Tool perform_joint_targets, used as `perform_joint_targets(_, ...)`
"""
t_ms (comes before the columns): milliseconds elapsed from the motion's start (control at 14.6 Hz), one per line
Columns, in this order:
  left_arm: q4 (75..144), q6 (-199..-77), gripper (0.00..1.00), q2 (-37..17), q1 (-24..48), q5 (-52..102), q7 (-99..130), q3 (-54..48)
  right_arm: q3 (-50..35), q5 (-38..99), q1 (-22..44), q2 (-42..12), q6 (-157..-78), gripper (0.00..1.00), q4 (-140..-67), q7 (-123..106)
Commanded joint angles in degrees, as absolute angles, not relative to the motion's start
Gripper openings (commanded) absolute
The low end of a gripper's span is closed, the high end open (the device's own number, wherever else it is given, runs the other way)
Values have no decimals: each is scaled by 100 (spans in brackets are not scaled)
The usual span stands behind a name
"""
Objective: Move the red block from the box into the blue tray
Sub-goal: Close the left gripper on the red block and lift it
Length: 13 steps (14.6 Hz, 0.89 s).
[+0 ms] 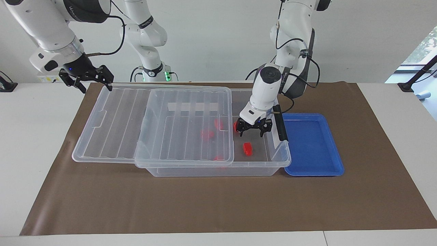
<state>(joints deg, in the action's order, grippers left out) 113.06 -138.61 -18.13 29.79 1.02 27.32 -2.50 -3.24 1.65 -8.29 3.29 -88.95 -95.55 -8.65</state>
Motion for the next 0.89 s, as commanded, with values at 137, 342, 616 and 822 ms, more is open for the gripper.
perform_joint_targets(137, 11312, -14247, 96, -1934, 2997, 62, 2883, -158, -352, 141, -791, 448, -9044, 100, -9703, -494)
perform_joint_targets(342, 11338, -14221, 37, -1960, 2997, 62, 2892, -158, -360, 141, -791, 431, -9053, 100, -9686, -343)
perform_joint_targets(616, 11347, -14142, 0, -1951, 3015, 62, 2892, -158, -360, 141, -791, 439, -9044, 100, -9694, -369)
perform_joint_targets(822, 11329, -13949, 0, -1803, 2971, 62, 2883, -141, -360, 141, -791, 448, -9026, 100, -9712, -360)
